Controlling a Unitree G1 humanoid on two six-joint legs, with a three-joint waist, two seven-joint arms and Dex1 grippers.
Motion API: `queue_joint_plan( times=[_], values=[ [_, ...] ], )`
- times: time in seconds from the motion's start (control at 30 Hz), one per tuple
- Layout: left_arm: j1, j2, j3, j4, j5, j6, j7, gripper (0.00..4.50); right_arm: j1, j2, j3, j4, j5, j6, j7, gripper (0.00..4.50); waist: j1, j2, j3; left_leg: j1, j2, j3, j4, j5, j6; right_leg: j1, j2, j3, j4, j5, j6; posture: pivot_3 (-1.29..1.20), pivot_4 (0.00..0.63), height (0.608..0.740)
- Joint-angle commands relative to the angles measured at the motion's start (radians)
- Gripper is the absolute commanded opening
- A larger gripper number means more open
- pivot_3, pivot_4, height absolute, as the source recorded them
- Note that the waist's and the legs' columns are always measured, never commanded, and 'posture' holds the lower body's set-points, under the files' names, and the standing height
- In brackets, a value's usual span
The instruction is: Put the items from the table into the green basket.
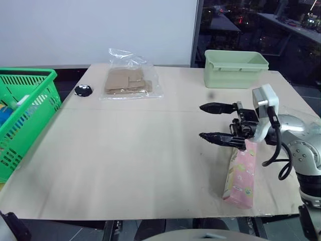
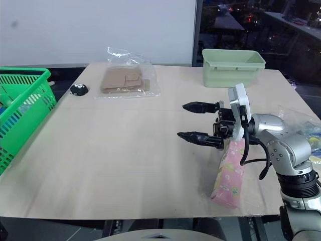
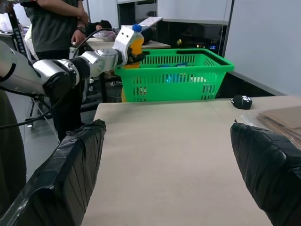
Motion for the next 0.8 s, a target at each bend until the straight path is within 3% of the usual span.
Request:
queue_joint_plan(
  times=[0.03, 0.17, 0.27, 0.5, 0.63, 0.8],
  values=[
    [-0.062, 0.046, -0.035, 0.042, -0.016, -0.097, -0.028, 3.03, -0.005, -0.008, -0.034, -0.035, -0.008, -0.011, -0.026, 4.5, -0.001, 0.0, 0.0, 0.0, 0.0, 0.0, 0.0, 0.0, 0.0, 0.0, 0.0, 0.0, 0.0, 0.0, 0.0, 0.12, 0.0, 0.74],
    [-0.119, 0.054, -0.068, 0.12, -0.026, -0.129, -0.043, 3.03, 0.002, -0.007, -0.03, -0.044, -0.026, -0.014, -0.051, 4.5, -0.001, 0.002, -0.001, 0.0, 0.0, 0.0, 0.0, 0.0, 0.0, -0.001, 0.0, -0.001, 0.003, 0.0, -0.001, 0.11, 0.0, 0.74],
    [-0.136, 0.058, -0.077, 0.155, -0.043, -0.138, -0.049, 4.36, 0.004, -0.004, -0.03, -0.05, -0.031, -0.014, -0.064, 4.5, -0.003, 0.002, -0.001, 0.0, 0.001, 0.0, 0.0, 0.0, 0.0, -0.001, 0.001, -0.001, 0.004, -0.001, -0.001, 0.11, 0.0, 0.74],
    [-0.181, 0.046, -0.08, 0.134, -0.101, -0.159, -0.092, 4.45, 0.012, -0.013, -0.047, -0.063, -0.02, -0.006, -0.083, 4.5, -0.019, 0.002, -0.001, 0.0, 0.001, 0.001, 0.0, 0.0, 0.0, -0.001, 0.0, 0.0, 0.004, -0.001, -0.001, 0.08, 0.0, 0.74],
    [-0.227, -0.017, -0.088, -0.051, -0.218, -0.148, -0.268, 4.45, 0.033, -0.039, -0.076, -0.074, -0.014, 0.005, -0.099, 4.5, -0.021, 0.001, -0.002, -0.001, 0.001, 0.001, 0.001, 0.0, 0.0, -0.001, 0.0, -0.001, 0.004, -0.001, -0.001, 0.05, 0.0, 0.74],
    [-0.105, -0.113, -0.246, -0.572, -0.418, 0.131, -0.569, 4.45, 0.13, -0.103, -0.111, -0.1, -0.061, 0.027, -0.147, 4.5, -0.033, -0.001, -0.005, -0.001, 0.0, 0.002, 0.001, 0.0, 0.0, 0.0, -0.001, 0.0, 0.004, 0.0, -0.002, 0.03, 0.0, 0.74]
  ],
)
